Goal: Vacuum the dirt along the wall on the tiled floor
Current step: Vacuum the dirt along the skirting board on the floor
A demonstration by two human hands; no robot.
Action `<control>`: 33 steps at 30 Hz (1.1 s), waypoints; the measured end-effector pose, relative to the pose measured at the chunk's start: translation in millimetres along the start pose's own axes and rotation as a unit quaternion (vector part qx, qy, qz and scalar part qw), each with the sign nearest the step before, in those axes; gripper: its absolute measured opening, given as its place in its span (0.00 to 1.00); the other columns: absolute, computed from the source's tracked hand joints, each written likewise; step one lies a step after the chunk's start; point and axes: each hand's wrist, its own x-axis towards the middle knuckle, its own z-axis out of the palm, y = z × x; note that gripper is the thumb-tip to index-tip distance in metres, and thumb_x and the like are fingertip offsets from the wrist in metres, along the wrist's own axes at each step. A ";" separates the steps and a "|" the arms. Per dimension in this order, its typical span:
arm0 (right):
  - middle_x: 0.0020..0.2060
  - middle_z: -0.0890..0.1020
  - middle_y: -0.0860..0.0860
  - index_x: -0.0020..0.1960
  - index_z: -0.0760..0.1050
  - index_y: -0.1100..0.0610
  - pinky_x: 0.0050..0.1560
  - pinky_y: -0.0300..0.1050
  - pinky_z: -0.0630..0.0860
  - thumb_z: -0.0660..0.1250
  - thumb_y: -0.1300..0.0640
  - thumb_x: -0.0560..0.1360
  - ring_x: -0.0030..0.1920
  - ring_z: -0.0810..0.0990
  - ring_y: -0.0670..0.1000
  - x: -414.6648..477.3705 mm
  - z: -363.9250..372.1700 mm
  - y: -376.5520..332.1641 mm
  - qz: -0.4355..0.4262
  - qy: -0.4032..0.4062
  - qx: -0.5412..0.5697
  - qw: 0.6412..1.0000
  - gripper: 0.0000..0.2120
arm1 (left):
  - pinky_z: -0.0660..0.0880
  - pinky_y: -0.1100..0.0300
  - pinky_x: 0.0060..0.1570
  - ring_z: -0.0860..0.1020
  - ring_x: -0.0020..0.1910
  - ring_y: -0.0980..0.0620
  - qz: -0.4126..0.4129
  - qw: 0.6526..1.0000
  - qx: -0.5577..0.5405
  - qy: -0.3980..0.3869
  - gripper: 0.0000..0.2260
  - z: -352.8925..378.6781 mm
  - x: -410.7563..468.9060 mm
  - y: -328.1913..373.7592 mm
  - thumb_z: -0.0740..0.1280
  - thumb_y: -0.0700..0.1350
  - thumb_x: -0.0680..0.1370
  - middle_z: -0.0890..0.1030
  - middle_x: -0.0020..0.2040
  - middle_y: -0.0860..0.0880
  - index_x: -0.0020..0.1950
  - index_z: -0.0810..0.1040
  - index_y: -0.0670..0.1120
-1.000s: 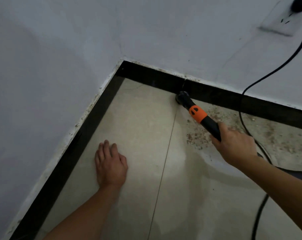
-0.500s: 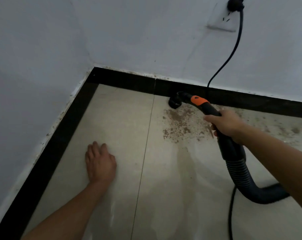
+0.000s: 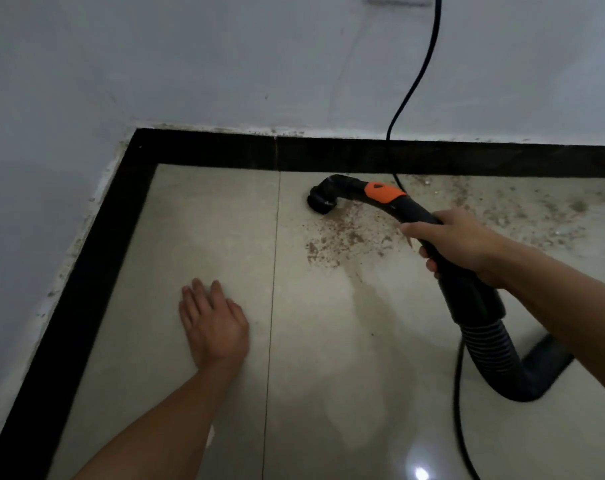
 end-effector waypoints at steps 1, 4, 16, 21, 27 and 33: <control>0.32 0.75 0.55 0.52 0.75 0.61 0.30 0.46 0.74 0.69 0.52 0.78 0.27 0.74 0.51 -4.8 -2.7 3.3 0.003 0.004 -0.001 1.000 0.12 | 0.60 0.40 0.69 0.66 0.68 0.31 0.002 1.000 -0.001 -0.001 0.23 -0.1 -0.8 -0.2 0.54 0.45 0.75 0.70 0.68 0.31 0.65 0.74 0.36; 0.31 0.76 0.54 0.52 0.75 0.60 0.29 0.45 0.74 0.70 0.51 0.77 0.27 0.74 0.51 -20.5 -11.1 13.5 0.015 -0.009 -0.013 1.000 0.12 | 0.61 0.40 0.68 0.66 0.68 0.31 0.004 1.000 -0.002 -0.002 0.22 -1.6 -1.5 0.5 0.54 0.45 0.76 0.70 0.68 0.31 0.64 0.74 0.36; 0.27 0.76 0.55 0.49 0.74 0.63 0.30 0.48 0.73 0.70 0.52 0.77 0.25 0.74 0.55 -93.6 -7.1 74.2 0.009 0.017 -0.062 0.998 0.14 | 0.60 0.41 0.69 0.66 0.68 0.31 0.002 1.000 -0.017 -0.016 0.22 -5.8 -1.6 -0.6 0.55 0.45 0.75 0.70 0.68 0.31 0.64 0.74 0.37; 0.26 0.77 0.52 0.46 0.75 0.58 0.28 0.45 0.73 0.71 0.51 0.76 0.24 0.76 0.51 -110.1 9.8 88.8 -0.020 0.033 -0.100 0.994 0.11 | 0.61 0.40 0.69 0.66 0.68 0.31 0.002 1.000 -0.015 -0.013 0.21 -6.9 -3.2 0.3 0.56 0.45 0.75 0.70 0.67 0.31 0.64 0.74 0.37; 0.30 0.79 0.53 0.46 0.73 0.57 0.29 0.46 0.74 0.70 0.49 0.76 0.25 0.77 0.49 -96.1 36.5 80.2 -0.035 0.059 -0.094 0.993 0.11 | 0.61 0.39 0.68 0.66 0.67 0.30 0.006 1.000 -0.012 -0.007 0.21 -7.7 -4.4 2.1 0.55 0.44 0.76 0.70 0.67 0.30 0.64 0.74 0.36; 0.31 0.79 0.53 0.48 0.74 0.55 0.31 0.46 0.75 0.70 0.50 0.77 0.26 0.77 0.50 -65.5 49.1 65.3 -0.046 0.055 -0.067 0.995 0.10 | 0.61 0.40 0.69 0.67 0.67 0.31 0.007 1.000 -0.008 -0.007 0.23 -9.0 -3.9 4.0 0.51 0.46 0.75 0.70 0.67 0.31 0.64 0.74 0.36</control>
